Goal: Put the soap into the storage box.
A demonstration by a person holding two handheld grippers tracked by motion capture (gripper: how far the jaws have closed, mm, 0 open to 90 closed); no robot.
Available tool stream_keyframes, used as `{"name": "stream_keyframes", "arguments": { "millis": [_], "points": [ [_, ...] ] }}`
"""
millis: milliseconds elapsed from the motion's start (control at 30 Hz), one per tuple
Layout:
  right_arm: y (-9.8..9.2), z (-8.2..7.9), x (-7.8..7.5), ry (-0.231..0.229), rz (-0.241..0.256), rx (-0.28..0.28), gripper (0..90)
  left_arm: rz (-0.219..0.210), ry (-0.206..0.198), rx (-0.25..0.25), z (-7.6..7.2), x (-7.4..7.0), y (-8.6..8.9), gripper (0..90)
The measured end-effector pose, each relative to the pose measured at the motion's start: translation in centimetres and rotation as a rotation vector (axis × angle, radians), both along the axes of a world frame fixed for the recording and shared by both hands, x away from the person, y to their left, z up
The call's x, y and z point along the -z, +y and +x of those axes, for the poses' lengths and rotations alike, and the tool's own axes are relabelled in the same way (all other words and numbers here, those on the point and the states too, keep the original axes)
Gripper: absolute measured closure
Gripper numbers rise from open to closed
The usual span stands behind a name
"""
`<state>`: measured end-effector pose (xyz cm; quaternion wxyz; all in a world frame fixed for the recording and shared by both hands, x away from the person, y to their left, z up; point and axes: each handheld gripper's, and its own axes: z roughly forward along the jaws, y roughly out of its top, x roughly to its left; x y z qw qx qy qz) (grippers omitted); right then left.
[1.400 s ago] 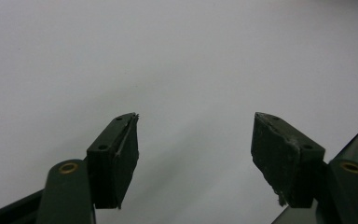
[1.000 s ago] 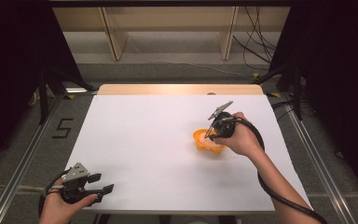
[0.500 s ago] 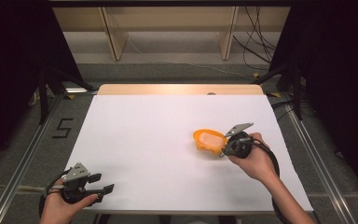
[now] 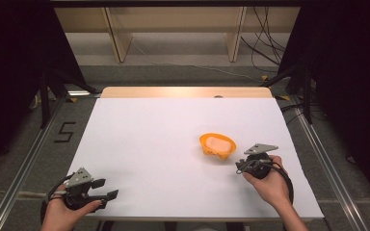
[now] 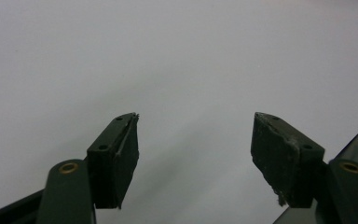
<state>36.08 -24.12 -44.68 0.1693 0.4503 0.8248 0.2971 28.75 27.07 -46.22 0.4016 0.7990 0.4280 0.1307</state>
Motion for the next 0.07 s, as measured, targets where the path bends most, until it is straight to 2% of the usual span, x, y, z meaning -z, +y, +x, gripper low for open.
{"name": "stream_keyframes", "arguments": {
  "millis": [67],
  "points": [
    [-0.03, -0.02, 0.04, 0.012, 0.002, 0.001, 75.7, -0.002, 0.011, 0.005, 0.01, -0.02, 0.01, 31.9]
  ]
}}
